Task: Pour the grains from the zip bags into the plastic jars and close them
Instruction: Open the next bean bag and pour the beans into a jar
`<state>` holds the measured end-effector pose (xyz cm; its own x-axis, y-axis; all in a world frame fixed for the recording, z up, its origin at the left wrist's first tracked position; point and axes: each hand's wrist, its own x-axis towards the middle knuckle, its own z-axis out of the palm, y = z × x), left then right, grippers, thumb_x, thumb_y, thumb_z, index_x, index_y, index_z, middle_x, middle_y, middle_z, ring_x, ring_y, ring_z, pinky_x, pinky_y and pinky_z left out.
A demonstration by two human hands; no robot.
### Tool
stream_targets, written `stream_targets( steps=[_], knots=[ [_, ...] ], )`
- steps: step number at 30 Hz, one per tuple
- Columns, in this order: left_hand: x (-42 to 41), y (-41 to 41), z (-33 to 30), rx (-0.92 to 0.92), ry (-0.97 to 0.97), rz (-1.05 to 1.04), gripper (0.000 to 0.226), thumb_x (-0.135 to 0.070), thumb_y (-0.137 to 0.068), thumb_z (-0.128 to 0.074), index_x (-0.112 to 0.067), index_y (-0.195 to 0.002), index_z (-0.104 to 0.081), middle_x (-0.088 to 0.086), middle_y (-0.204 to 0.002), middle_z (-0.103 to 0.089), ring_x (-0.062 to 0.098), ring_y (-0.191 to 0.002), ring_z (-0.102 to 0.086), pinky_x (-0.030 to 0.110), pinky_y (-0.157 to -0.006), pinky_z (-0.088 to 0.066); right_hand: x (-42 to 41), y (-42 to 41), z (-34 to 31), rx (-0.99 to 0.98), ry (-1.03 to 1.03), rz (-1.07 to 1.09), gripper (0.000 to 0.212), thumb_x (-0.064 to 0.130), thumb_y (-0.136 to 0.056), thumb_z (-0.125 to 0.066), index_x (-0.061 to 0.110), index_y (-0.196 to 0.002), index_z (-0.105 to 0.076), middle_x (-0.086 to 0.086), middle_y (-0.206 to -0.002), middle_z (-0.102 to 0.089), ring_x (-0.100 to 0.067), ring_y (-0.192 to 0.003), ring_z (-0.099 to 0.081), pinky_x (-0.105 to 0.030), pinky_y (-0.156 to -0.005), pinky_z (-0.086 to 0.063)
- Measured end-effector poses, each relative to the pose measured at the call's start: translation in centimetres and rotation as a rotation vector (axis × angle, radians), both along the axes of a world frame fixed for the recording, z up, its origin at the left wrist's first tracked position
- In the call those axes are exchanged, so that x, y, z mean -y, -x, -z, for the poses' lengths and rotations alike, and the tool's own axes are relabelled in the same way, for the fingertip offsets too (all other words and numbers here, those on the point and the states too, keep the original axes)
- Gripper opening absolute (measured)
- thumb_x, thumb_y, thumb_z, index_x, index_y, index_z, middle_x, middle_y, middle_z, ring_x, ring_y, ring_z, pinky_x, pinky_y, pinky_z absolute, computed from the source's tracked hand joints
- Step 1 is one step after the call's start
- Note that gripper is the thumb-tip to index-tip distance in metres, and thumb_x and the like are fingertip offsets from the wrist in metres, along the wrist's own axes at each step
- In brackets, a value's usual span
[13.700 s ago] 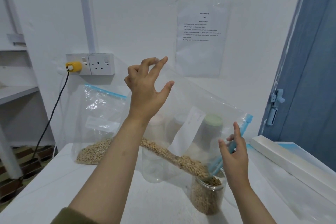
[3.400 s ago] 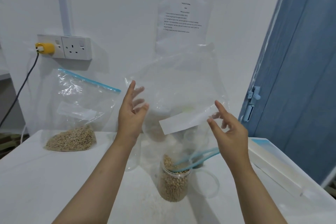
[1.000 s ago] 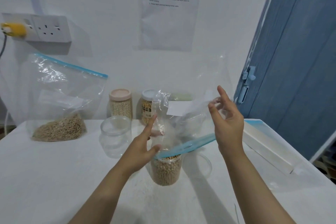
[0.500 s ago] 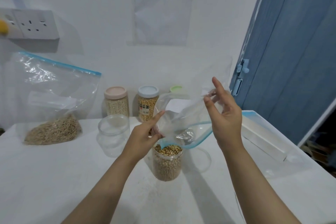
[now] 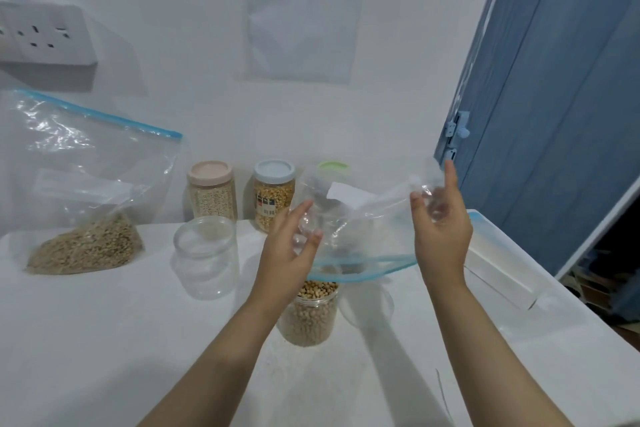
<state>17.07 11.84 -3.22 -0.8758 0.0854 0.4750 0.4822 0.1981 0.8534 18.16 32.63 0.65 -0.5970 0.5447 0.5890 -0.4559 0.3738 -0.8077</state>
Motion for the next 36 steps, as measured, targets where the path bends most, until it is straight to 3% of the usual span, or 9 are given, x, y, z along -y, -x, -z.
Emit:
stream_targets(
  steps=[5, 8, 15, 19, 23, 27, 30, 32, 36],
  knots=[
    [-4.3, -0.3, -1.3, -0.093, -0.023, -0.113, 0.046, -0.018, -0.095, -0.064, -0.042, -0.132, -0.052, -0.039, -0.122, -0.043, 0.006, -0.106, -0.054, 0.008, -0.087, -0.043, -4.9, 0.7, 1.2, 0.362, -0.074, 0.12, 0.058, 0.036, -0.093, -0.066, 0.028, -0.147, -0.045, -0.001, -0.112, -0.053, -0.016, -0.087, -0.055, -0.031, -0.09, -0.048],
    [-7.9, -0.4, -1.9, -0.141, -0.082, -0.187, 0.047, -0.012, -0.092, -0.066, -0.028, -0.135, -0.055, -0.019, -0.125, -0.049, 0.004, -0.097, -0.057, 0.011, -0.082, -0.047, -8.6, 0.9, 1.2, 0.422, -0.091, 0.05, 0.045, 0.039, -0.094, -0.064, 0.024, -0.136, -0.058, 0.002, -0.122, -0.041, -0.021, -0.094, -0.058, -0.026, -0.091, -0.04],
    [-14.9, 0.1, -3.4, 0.126, -0.624, -0.261, 0.044, -0.005, -0.091, -0.066, -0.021, -0.131, -0.055, -0.016, -0.118, -0.059, -0.008, -0.098, -0.06, 0.009, -0.075, -0.05, -16.9, -0.4, 0.8, 0.35, 0.251, -0.551, 0.039, -0.008, -0.096, -0.046, 0.015, -0.115, -0.071, -0.006, -0.12, -0.071, -0.003, -0.088, -0.068, -0.02, -0.085, -0.053],
    [-16.0, 0.4, -4.1, 0.303, -1.011, -0.195, 0.04, -0.004, -0.095, -0.059, -0.009, -0.134, -0.054, -0.003, -0.112, -0.066, 0.0, -0.086, -0.067, 0.019, -0.081, -0.056, -19.4, -0.5, 1.9, 0.152, -0.121, -0.561, 0.034, 0.004, -0.091, -0.066, 0.025, -0.117, -0.072, 0.005, -0.126, -0.067, -0.02, -0.122, -0.06, -0.037, -0.104, -0.047],
    [-16.1, -0.1, -5.2, 0.388, -1.173, -0.075, 0.032, -0.011, -0.097, -0.056, -0.002, -0.128, -0.058, 0.013, -0.119, -0.067, 0.016, -0.094, -0.067, 0.032, -0.087, -0.057, -17.7, -0.6, -0.6, -0.097, -0.414, -0.368, 0.021, 0.027, -0.088, -0.073, 0.043, -0.102, -0.072, 0.04, -0.117, -0.055, -0.026, -0.116, -0.048, -0.043, -0.09, -0.05],
    [-15.8, -0.4, -6.3, 0.447, -1.065, -0.096, 0.024, -0.021, -0.1, -0.049, -0.006, -0.106, -0.067, 0.007, -0.091, -0.072, 0.012, -0.07, -0.07, 0.022, -0.057, -0.054, -17.5, 0.3, -3.4, -0.289, -0.472, -0.286, 0.023, 0.03, -0.092, -0.066, 0.052, -0.102, -0.067, 0.023, -0.1, -0.069, -0.012, -0.114, -0.05, -0.051, -0.104, -0.038],
    [-15.6, -0.2, -5.9, 0.477, -0.872, -0.177, 0.023, -0.023, -0.096, -0.053, -0.01, -0.103, -0.071, 0.005, -0.093, -0.073, 0.013, -0.077, -0.071, 0.025, -0.065, -0.054, -16.8, -0.2, -5.5, -0.235, -0.237, -0.512, 0.045, 0.025, -0.095, -0.065, 0.05, -0.13, -0.053, -0.001, -0.069, -0.067, -0.009, -0.08, -0.065, -0.025, -0.095, -0.047],
    [-15.8, -0.6, -5.7, 0.512, -0.815, -0.108, 0.024, -0.022, -0.097, -0.049, -0.012, -0.099, -0.071, 0.007, -0.096, -0.07, 0.014, -0.079, -0.068, 0.026, -0.07, -0.052, -16.4, -0.7, -6.5, -0.212, -0.131, -0.684, 0.062, 0.015, -0.098, -0.061, 0.05, -0.144, -0.037, -0.01, -0.064, -0.06, -0.015, -0.063, -0.063, -0.026, -0.076, -0.056],
    [-16.1, -1.6, -4.5, 0.647, -0.664, 0.046, 0.036, -0.035, -0.1, -0.042, -0.014, -0.118, -0.064, 0.013, -0.118, -0.07, 0.031, -0.107, -0.064, 0.045, -0.1, -0.039, -16.8, -0.4, -6.8, -0.122, -0.052, -0.768, 0.05, 0.014, -0.1, -0.057, 0.056, -0.127, -0.057, -0.003, -0.072, -0.057, -0.015, -0.054, -0.054, -0.032, -0.057, -0.057]
  ],
)
